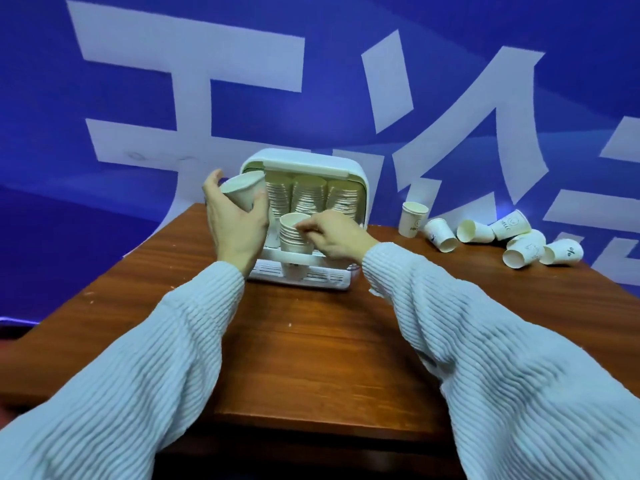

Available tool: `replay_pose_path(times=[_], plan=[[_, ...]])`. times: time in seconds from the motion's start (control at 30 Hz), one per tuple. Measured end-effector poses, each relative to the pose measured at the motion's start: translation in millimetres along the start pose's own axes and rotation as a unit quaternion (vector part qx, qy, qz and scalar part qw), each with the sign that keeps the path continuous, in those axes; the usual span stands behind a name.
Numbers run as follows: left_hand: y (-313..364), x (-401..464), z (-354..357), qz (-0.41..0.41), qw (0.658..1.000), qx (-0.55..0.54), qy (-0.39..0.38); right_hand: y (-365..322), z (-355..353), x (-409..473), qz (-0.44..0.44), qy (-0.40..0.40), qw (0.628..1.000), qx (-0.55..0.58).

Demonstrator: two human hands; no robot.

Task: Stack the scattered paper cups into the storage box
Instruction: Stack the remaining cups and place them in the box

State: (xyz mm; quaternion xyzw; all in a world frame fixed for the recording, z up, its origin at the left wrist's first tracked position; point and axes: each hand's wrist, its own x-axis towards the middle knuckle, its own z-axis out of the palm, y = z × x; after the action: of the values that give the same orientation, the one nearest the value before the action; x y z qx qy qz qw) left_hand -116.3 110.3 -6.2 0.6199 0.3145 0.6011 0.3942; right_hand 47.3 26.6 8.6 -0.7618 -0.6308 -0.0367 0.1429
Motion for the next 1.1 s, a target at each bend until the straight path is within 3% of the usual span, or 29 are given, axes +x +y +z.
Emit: replay_pose_path(times=[0.17,0.3,0.43,0.63,0.7,0.83,0.93,1.1], plan=[[5.0,5.0,7.6,0.036,0.996,0.051,-0.07,5.8,17.0,-0.2,-0.012,0.028,0.999,-0.045],[9.4,12.0,27.1,0.078,0.987,0.085,-0.109,1.7,29.7,-3.4,0.033,0.043,0.991,0.123],[6.5,17.4,44.8,0.092,0.978,0.117,-0.148,4.1,36.4,-8.6,0.103,0.115,0.942,0.298],[3.5,21.2,43.9,0.106,0.967,0.166,-0.161,11.5,40.2,-5.0,0.132,0.109,0.913,0.371],[-0.6,24.8,39.7,0.13,0.946,0.235,-0.182,13.5,40.7,-4.2,0.128,0.101,0.915,0.37],[-6.6,24.9,37.6,0.169,0.853,0.41,-0.274,17.2,42.8,3.2,0.133,0.085,0.909,0.387],[-14.8,15.6,37.8,0.119,0.818,0.438,-0.354,18.4,47.7,10.6,0.148,0.085,0.916,0.363],[-15.7,13.8,42.0,0.014,0.85,0.347,-0.397,18.4,46.4,16.4,0.134,0.057,0.928,0.343]])
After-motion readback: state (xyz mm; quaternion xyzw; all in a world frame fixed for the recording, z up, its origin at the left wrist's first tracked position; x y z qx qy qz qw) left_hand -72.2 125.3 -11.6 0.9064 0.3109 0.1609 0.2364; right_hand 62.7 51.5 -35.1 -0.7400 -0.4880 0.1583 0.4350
